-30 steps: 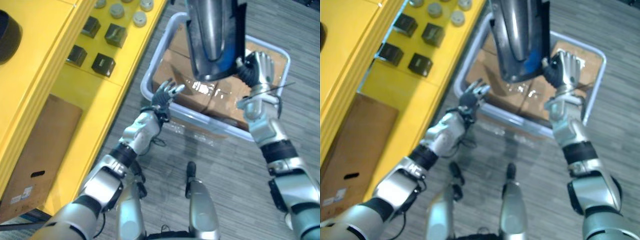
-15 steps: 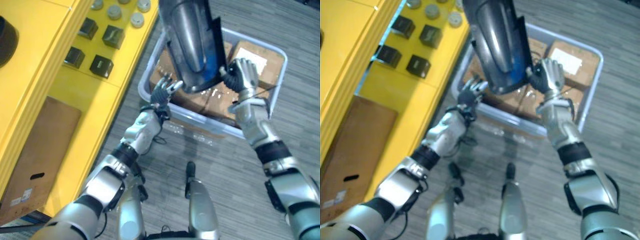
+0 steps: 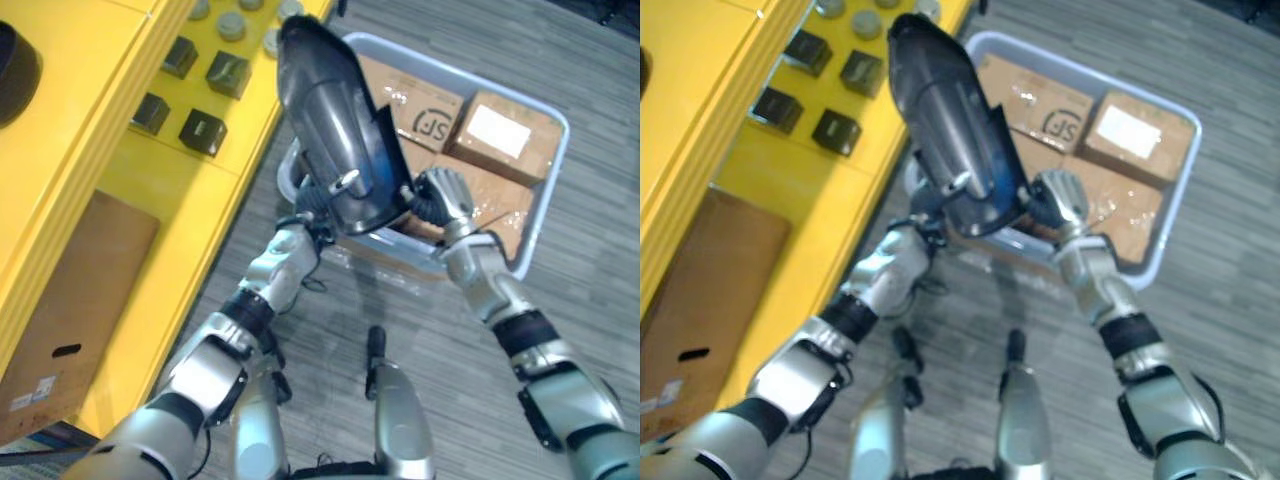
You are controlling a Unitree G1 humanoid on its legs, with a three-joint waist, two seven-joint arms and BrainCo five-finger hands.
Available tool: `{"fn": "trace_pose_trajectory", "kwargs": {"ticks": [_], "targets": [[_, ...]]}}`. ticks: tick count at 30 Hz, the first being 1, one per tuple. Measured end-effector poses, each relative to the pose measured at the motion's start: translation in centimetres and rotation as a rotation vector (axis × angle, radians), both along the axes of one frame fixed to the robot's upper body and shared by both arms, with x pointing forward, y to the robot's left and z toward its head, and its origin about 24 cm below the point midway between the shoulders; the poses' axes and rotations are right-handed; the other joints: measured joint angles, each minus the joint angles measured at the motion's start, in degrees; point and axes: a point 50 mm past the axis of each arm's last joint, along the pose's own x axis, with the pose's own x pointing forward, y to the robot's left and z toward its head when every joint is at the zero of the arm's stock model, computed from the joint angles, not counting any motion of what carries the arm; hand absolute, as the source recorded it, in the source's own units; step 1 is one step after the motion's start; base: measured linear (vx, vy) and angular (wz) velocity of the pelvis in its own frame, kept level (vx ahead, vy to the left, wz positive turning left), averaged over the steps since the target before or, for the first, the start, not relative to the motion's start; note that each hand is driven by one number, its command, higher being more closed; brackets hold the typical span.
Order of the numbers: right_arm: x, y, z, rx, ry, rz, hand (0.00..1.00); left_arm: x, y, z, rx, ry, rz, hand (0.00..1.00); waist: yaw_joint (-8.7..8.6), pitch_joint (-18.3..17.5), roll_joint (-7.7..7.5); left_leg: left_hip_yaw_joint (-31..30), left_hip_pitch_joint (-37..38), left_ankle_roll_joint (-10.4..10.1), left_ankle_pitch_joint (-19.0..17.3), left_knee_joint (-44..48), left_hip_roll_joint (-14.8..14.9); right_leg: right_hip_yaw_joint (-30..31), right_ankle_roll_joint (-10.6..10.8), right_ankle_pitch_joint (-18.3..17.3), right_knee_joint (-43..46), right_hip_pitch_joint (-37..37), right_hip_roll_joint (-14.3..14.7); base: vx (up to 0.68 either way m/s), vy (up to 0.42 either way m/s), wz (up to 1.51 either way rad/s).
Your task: Walk over and take plastic housings, then place them on the shelf
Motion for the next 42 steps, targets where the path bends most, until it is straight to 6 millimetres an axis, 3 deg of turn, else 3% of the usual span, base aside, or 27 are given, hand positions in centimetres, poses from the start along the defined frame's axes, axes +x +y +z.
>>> {"fn": "trace_pose_trajectory", "kwargs": {"ticks": [13, 22, 23, 30, 35, 38, 42], "targets": [[-2.2, 1.9, -2.5, -0.002, 0.024, 0.122, 1.0, 0.3, 2.1, -0.6, 0.138, -0.065, 0.087, 1.0, -0.57, -0.02, -0.25, 0.07, 0.2, 0.0, 0.0, 0.02, 0.0, 0.07, 0.0, 0.0, -0.07, 0.14, 0.01, 0.0, 0.0, 0.0], [-2.9, 1.9, -3.5, 0.03, 0.016, 0.12, 1.0, 0.1, 1.9, -1.0, 0.164, -0.073, 0.075, 1.0, -0.6, -0.07, -0.33, 0.12, 2.14, -0.07, 0.04, -0.7, -0.14, -0.05, 0.01, 0.0, -0.93, 2.14, 0.02, 0.0, 0.0, 0.0], [-3.2, 1.9, -3.6, 0.039, 0.006, 0.12, 0.0, 0.1, 1.9, -1.1, 0.142, -0.069, 0.064, 1.0, -0.61, -0.25, -0.64, 0.14, 2.14, -0.08, 0.05, -0.78, -0.14, -0.06, 0.02, -0.01, -1.04, 2.14, 0.03, 0.0, 0.0, 0.0], [-4.2, 2.5, -3.9, 0.088, -0.038, 0.155, 0.0, -0.6, 2.3, -3.6, 0.068, -0.007, 0.051, 1.0, -0.61, -0.56, -1.18, 0.4, 5.4, -0.39, 0.29, -2.65, -0.48, -0.27, 0.04, 0.01, -2.21, 5.09, 0.02, 0.03, 0.001, 0.0], [-6.1, 2.6, -3.2, 0.238, -0.132, 0.225, 0.0, -0.7, 2.2, -3.1, 0.149, -0.1, 0.071, 1.0, -0.49, -0.61, -1.27, -0.05, 7.48, -0.66, 0.88, -4.9, -1.0, -1.44, 0.07, -0.01, -3.27, 7.33, -0.06, 0.04, 0.007, 0.07], [-7.4, 3.2, -1.2, 0.398, -0.227, 0.308, 0.0, -0.8, 2.4, -2.2, 0.149, -0.169, 0.141, 1.0, -0.34, -0.72, -1.32, 0.0, 10.6, -0.88, 1.64, -7.44, -1.47, -1.77, 0.14, -0.13, -4.14, 9.73, -0.06, 0.05, 0.008, 0.02], [-10.8, 4.5, 4.5, 0.839, -0.491, 0.587, 0.0, -1.2, 2.8, -1.5, 0.243, -0.255, 0.313, 1.0, -0.37, -4.02, -1.58, 0.31, 12.65, -1.04, 2.83, -10.77, -2.07, -1.88, 0.3, -0.32, -5.29, 10.88, -0.07, 0.05, 0.008, 0.0]]}}
